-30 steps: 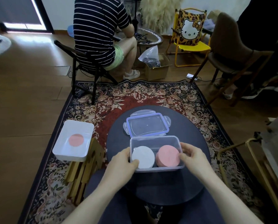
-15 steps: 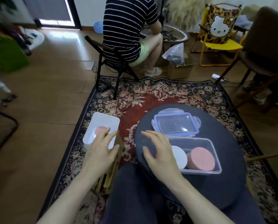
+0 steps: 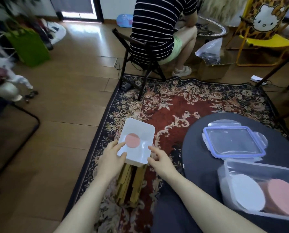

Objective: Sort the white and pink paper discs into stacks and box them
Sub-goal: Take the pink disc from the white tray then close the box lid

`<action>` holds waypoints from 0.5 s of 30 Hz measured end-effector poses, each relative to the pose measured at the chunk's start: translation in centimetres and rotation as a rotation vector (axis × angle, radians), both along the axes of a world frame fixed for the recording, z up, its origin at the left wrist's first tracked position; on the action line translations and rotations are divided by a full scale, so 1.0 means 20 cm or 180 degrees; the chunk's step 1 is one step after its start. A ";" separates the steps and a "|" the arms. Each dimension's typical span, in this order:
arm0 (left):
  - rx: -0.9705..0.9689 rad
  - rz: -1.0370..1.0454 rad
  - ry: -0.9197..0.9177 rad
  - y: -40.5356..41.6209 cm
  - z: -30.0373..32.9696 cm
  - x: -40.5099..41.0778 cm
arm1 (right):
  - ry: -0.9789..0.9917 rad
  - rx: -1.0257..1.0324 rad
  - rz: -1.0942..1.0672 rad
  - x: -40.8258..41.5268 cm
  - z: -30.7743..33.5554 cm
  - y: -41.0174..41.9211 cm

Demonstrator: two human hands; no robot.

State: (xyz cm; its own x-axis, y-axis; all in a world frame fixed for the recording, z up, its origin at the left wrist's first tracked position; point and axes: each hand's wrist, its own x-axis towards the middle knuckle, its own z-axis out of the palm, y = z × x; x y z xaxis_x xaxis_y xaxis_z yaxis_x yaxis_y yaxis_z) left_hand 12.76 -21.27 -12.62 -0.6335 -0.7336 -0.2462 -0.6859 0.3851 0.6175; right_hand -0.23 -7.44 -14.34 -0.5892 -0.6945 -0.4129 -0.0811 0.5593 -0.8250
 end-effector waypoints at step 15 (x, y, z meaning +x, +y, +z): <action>0.0895 0.0178 0.0420 -0.05 -0.17 -0.03 | -0.0871 -0.0048 -0.0633 0.03 -0.18 -0.09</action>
State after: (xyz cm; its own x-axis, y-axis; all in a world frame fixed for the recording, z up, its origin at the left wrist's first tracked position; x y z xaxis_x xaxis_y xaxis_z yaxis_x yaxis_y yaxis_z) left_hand 12.18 -22.23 -16.04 -0.6340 -0.6831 -0.3625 -0.6080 0.1506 0.7795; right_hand 0.42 -9.30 -17.92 -0.5825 -0.5845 -0.5649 0.2538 0.5294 -0.8095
